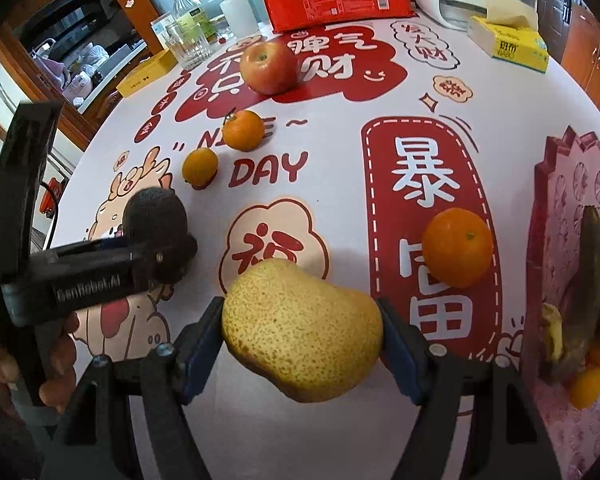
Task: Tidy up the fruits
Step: 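Carry the avocado and the yellow pear over the pink bowl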
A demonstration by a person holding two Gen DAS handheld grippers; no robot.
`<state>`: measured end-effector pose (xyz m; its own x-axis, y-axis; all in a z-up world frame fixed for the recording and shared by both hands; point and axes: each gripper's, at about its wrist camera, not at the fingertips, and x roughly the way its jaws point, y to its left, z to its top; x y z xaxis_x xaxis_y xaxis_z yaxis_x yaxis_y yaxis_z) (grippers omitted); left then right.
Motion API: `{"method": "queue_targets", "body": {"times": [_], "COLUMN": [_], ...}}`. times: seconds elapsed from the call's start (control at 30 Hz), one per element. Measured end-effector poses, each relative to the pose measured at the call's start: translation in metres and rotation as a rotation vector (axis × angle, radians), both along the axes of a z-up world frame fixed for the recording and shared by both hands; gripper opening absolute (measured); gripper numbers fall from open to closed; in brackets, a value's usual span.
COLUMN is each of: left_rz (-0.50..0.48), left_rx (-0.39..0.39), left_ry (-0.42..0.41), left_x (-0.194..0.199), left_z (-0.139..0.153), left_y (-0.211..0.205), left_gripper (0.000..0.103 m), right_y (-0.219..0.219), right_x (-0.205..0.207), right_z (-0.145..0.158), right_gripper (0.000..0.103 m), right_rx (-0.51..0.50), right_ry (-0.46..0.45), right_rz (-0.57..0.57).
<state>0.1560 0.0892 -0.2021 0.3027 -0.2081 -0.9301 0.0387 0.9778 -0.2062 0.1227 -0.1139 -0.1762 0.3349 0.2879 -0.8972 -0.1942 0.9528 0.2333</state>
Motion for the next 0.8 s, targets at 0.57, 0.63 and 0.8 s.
{"method": "queue_targets", "body": {"times": [0.57,0.63,0.8], "left_rz": [-0.249,-0.301,-0.421], "left_rx": [0.001,-0.015,-0.032], "left_ry": [-0.25,-0.273,-0.301], "left_x": [-0.023,-0.021,-0.019], "left_z": [0.104,0.118,0.134], "left_y": [-0.075,-0.1,-0.166], "left_gripper": [0.06,0.06,0.06], "right_y": [-0.055,-0.074,-0.132], "right_x": [-0.037,-0.042,-0.054], "right_z": [0.079,0.085,0.092], "right_gripper": [0.074,0.074,0.074], "right_rx": [0.045,0.033,-0.047], "right_ry": [-0.172,-0.188,-0.201], "right_rz": [-0.14,-0.189,-0.343]}}
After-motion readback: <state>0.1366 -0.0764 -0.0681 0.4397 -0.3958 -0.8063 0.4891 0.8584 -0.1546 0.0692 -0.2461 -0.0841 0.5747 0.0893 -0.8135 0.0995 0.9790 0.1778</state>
